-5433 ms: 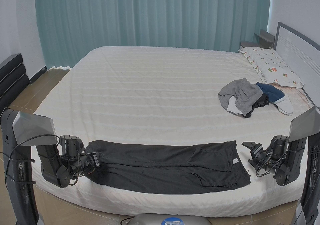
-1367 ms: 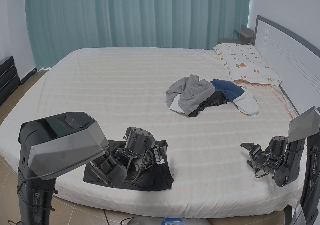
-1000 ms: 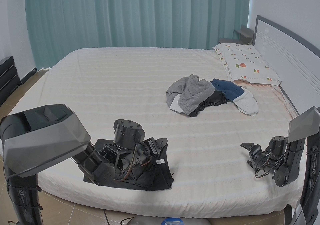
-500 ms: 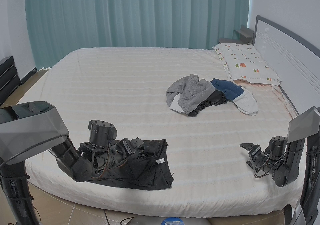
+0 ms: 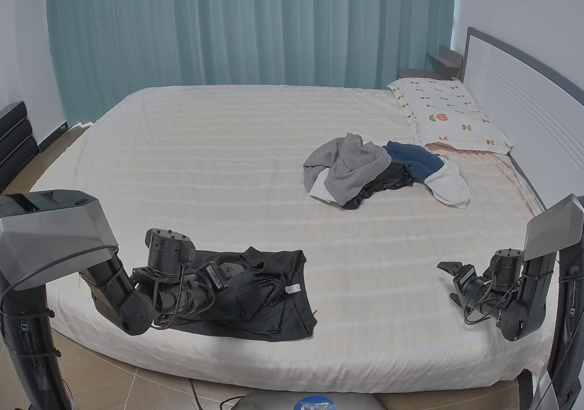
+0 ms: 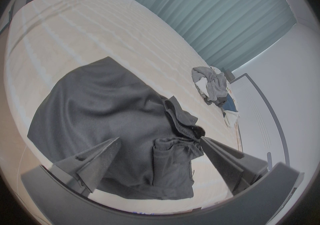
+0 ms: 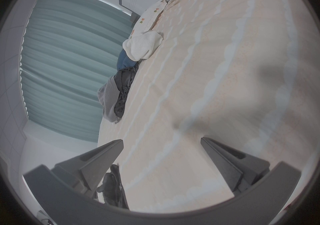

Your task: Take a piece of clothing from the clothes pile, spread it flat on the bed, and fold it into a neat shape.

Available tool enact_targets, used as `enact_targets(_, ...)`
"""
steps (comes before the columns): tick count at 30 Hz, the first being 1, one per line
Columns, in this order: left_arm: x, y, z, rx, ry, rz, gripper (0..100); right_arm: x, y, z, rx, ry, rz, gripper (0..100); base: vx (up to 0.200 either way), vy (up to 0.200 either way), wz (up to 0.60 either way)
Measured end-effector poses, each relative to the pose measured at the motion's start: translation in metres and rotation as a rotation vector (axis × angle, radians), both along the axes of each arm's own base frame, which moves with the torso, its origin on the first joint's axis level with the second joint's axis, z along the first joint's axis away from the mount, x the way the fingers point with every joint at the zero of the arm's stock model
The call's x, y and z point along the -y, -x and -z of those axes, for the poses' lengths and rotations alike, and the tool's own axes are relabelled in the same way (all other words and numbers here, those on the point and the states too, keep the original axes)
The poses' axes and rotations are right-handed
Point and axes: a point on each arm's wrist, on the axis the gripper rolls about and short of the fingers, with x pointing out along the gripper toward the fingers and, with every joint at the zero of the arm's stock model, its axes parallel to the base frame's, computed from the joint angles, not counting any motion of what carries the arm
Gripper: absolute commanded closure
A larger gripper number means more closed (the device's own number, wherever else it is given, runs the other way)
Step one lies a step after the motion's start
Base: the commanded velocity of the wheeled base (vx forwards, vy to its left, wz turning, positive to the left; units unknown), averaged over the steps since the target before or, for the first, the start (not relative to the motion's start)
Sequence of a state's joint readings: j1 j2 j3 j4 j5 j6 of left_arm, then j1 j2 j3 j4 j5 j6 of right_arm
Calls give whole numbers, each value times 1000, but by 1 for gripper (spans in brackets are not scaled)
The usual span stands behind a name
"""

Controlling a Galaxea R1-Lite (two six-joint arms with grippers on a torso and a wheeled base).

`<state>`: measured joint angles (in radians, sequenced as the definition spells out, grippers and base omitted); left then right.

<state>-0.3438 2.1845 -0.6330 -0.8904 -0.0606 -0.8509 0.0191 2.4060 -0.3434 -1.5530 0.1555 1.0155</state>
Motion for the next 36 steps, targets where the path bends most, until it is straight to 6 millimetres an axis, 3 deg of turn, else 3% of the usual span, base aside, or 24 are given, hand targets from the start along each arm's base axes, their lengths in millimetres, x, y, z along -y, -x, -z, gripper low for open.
enact_targets(10, -2, -6, 4, 57, 10, -20, 0, -1, 0, 2, -5, 9, -8, 0, 0, 0, 0)
enact_targets(18, -10, -7, 7, 62, 12, -46, 0, -4, -2, -1, 10, 10, -11, 0, 0, 200, 0)
enact_targets(28, -17, -12, 5, 57, 53, -98, 0, -30, 0, -13, 49, 35, -49, 0, 0, 200, 0)
enact_targets(36, -21, -14, 5, 61, 56, -112, 0, -38, 3, -21, 75, 54, -55, 0, 0, 200, 0)
